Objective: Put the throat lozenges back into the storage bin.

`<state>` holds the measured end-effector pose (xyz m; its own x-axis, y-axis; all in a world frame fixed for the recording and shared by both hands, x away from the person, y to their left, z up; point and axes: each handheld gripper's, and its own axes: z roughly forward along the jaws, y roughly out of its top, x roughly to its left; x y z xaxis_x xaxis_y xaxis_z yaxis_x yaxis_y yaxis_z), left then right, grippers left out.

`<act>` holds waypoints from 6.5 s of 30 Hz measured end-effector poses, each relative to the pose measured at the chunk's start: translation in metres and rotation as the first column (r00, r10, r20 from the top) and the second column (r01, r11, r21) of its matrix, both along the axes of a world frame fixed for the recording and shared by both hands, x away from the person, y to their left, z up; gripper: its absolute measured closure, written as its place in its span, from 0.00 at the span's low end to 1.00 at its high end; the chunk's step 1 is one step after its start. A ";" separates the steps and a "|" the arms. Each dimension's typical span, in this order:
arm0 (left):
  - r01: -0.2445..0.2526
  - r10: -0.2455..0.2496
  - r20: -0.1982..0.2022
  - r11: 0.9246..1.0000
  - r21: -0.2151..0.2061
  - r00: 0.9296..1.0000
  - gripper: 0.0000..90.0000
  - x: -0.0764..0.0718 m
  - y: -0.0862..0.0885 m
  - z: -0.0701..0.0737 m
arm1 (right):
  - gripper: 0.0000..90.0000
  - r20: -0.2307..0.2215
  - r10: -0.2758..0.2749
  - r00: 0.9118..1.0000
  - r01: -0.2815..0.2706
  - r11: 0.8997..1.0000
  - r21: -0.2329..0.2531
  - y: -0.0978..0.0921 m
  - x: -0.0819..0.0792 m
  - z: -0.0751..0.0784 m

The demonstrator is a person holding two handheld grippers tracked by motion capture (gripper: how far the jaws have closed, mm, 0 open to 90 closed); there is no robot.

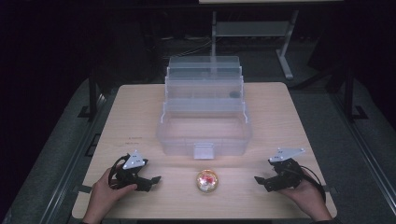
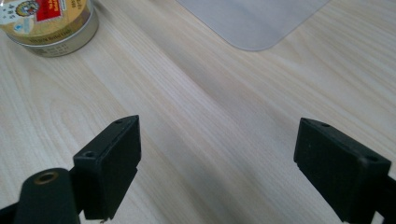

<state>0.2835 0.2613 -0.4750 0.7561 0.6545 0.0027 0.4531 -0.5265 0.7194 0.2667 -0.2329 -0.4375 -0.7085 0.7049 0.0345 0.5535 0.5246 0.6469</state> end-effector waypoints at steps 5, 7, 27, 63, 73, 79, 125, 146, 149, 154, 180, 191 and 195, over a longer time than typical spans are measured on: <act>0.000 0.000 0.000 1.000 0.000 1.000 0.14 0.000 0.000 0.000 | 0.16 0.000 0.017 1.000 -0.017 1.000 -0.007 0.004 0.002 0.005; 0.000 0.000 0.000 1.000 -0.001 1.000 0.14 0.000 0.000 0.000 | 0.16 -0.001 0.029 1.000 -0.029 1.000 -0.008 0.007 0.003 0.007; -0.002 0.002 0.002 1.000 -0.003 1.000 0.14 0.000 0.000 0.000 | 0.16 -0.048 0.142 0.989 -0.144 0.988 -0.049 0.040 0.011 0.016; -0.002 0.002 0.002 1.000 -0.004 1.000 0.14 0.000 0.000 0.000 | 0.16 -0.085 0.301 0.950 -0.309 0.945 -0.110 0.094 0.020 0.026; -0.001 0.001 0.000 1.000 -0.003 1.000 0.14 0.000 0.000 0.000 | 0.16 -0.091 0.335 0.938 -0.344 0.931 -0.118 0.109 0.020 0.028; -0.001 0.001 0.000 1.000 -0.002 1.000 0.14 0.000 0.000 0.000 | 0.16 -0.101 0.354 0.930 -0.365 0.923 -0.122 0.118 0.021 0.028; -0.003 0.003 0.000 1.000 -0.004 1.000 0.14 0.000 0.000 0.000 | 0.15 -0.197 0.463 0.864 -0.498 0.843 -0.202 0.187 0.027 0.005; -0.004 0.004 0.000 1.000 -0.005 1.000 0.14 0.000 0.000 0.000 | 0.16 -0.227 0.455 0.861 -0.500 0.836 -0.224 0.195 0.028 -0.009; -0.004 0.004 0.001 1.000 -0.005 1.000 0.14 0.000 0.000 0.000 | 0.19 -0.225 0.452 0.863 -0.497 0.839 -0.223 0.195 0.029 -0.010; -0.003 0.003 0.000 1.000 -0.004 1.000 0.14 0.000 0.000 0.000 | 0.22 -0.221 0.451 0.865 -0.494 0.842 -0.216 0.194 0.030 -0.009; -0.003 0.003 0.000 1.000 -0.005 1.000 0.14 0.000 0.000 0.000 | 0.22 -0.229 0.445 0.866 -0.491 0.844 -0.217 0.187 0.026 0.002; -0.003 0.003 0.000 1.000 -0.004 1.000 0.14 0.000 0.000 0.000 | 0.22 -0.225 0.442 0.869 -0.487 0.846 -0.218 0.180 0.024 0.009; -0.003 0.003 0.001 1.000 -0.003 1.000 0.14 0.000 0.000 0.000 | 0.22 -0.225 0.441 0.869 -0.486 0.846 -0.220 0.178 0.024 0.012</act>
<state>0.2836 0.2610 -0.4751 0.7540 0.6569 0.0010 0.4544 -0.5227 0.7213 0.2905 -0.0552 -0.4257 -0.9549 0.2945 0.0371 0.2865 0.8819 0.3745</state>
